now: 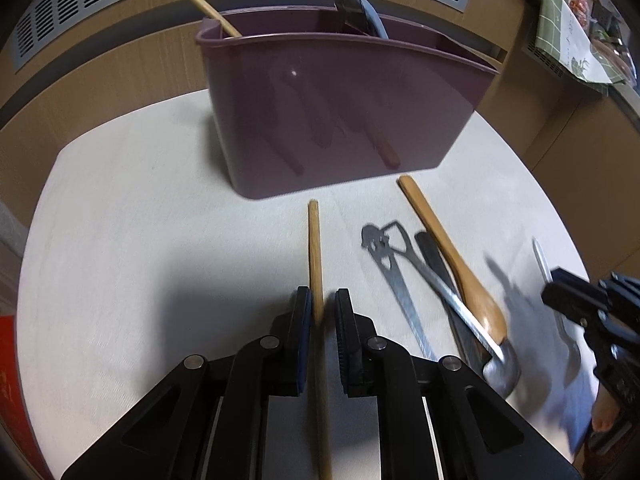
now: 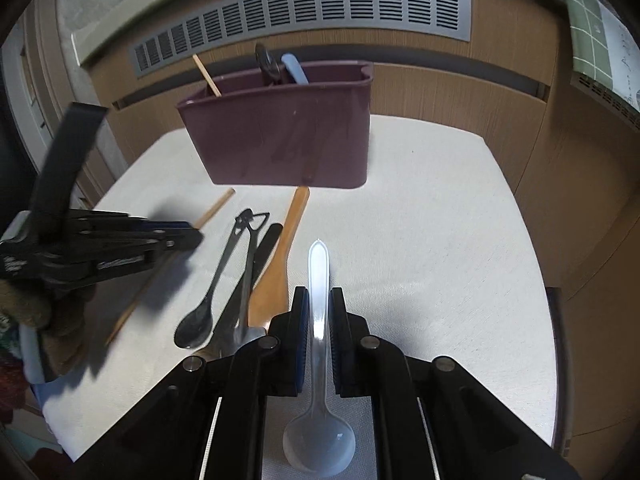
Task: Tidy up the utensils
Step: 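Lift the white spoon with the right tool while the left tool grasps the second chopstick, then raise the white spoon and chopstick over the caddy and open both tools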
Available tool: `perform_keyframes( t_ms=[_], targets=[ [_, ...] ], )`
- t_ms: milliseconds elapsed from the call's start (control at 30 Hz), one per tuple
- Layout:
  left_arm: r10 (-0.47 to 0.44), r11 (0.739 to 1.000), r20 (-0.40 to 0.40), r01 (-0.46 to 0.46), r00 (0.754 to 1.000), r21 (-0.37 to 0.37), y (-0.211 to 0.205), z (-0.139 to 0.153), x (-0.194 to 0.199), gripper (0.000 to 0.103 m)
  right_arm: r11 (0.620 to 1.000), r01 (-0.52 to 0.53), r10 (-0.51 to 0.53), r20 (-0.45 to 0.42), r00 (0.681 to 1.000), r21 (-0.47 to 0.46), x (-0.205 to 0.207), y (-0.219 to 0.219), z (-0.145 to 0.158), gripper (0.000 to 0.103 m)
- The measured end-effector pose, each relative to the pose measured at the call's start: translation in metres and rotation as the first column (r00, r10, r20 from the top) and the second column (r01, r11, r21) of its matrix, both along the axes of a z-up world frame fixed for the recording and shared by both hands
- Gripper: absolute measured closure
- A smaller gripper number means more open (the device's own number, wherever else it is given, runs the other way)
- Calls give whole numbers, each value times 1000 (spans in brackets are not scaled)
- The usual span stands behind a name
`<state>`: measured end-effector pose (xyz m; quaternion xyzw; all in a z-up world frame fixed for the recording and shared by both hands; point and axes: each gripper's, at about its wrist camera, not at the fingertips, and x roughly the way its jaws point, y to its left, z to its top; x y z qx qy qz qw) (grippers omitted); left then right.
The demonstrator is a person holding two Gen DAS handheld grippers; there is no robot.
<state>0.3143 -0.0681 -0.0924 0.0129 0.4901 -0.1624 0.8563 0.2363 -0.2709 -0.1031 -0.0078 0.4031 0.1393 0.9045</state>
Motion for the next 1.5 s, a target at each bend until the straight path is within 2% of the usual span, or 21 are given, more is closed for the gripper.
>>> perform_keyframes(
  t_ms=[133, 233, 333, 433, 500, 600, 700, 800, 933, 1033, 1133, 1167, 1200, 1267, 1333, 1367, 1400, 1433, 1500],
  targets=[
    [-1, 1000, 15, 1, 1000, -5, -3, -1, 9, 92, 1000, 20, -20, 20, 1000, 6, -3, -1, 3, 95],
    [22, 1000, 22, -21, 1000, -16, 0, 0, 6, 97, 999, 34, -34, 22, 999, 34, -3, -4, 4, 95],
    [51, 988, 30, -46, 998, -150, 14, 16, -13, 97, 998, 32, -35, 52, 998, 59, -8, -8, 13, 95],
    [96, 954, 102, -63, 990, -294, 32, 48, -41, 97, 996, 39, -45, 72, 996, 80, -11, -12, 22, 95],
    [122, 933, 142, -65, 982, -353, 41, 65, -57, 97, 993, 45, -54, 74, 996, 110, -11, -15, 28, 95],
    [168, 919, 233, -67, 958, -389, 51, 89, -77, 97, 983, 45, -58, 75, 995, 176, -11, -19, 36, 95],
    [222, 905, 321, -72, 921, -420, 60, 105, -96, 97, 982, 53, -71, 94, 993, 184, -15, -18, 45, 95],
    [272, 890, 366, -88, 890, -447, 69, 109, -104, 97, 982, 47, -65, 97, 993, 180, -17, -16, 48, 95],
    [299, 870, 382, -86, 874, -485, 74, 111, -110, 97, 982, 59, -79, 105, 991, 182, -17, -17, 51, 95],
    [302, 876, 465, -50, 832, -480, 75, 137, -112, 97, 979, 59, -92, 168, 982, 193, -17, -20, 69, 95],
    [276, 901, 612, 21, 741, -432, 61, 186, -97, 97, 983, 20, -82, 337, 938, 183, -11, -19, 128, 95],
    [292, 903, 661, 28, 691, -428, 58, 202, -90, 97, 984, 3, -74, 390, 918, 181, -9, -19, 148, 95],
    [327, 900, 703, 19, 631, -436, 55, 214, -83, 97, 983, -15, -72, 456, 887, 183, -4, -18, 172, 95],
    [388, 885, 748, 7, 538, -465, 53, 226, -69, 97, 979, -33, -80, 531, 844, 201, 6, -19, 198, 95],
    [445, 866, 760, -11, 474, -500, 53, 225, -52, 97, 973, -63, -83, 586, 806, 223, 22, -17, 213, 95],
    [475, 854, 756, -28, 450, -520, 53, 221, -40, 97, 970, -74, -82, 599, 796, 232, 30, -16, 214, 95],
    [494, 845, 749, -40, 442, -533, 54, 218, -32, 97, 969, -78, -82, 603, 793, 234, 37, -14, 214, 95],
    [508, 838, 740, -55, 440, -543, 55, 214, -24, 97, 970, -73, -85, 601, 795, 234, 49, -12, 211, 95],
    [528, 825, 713, -79, 461, -560, 57, 202, -3, 97, 972, -60, -88, 589, 803, 227, 67, -8, 202, 95]
  ],
)
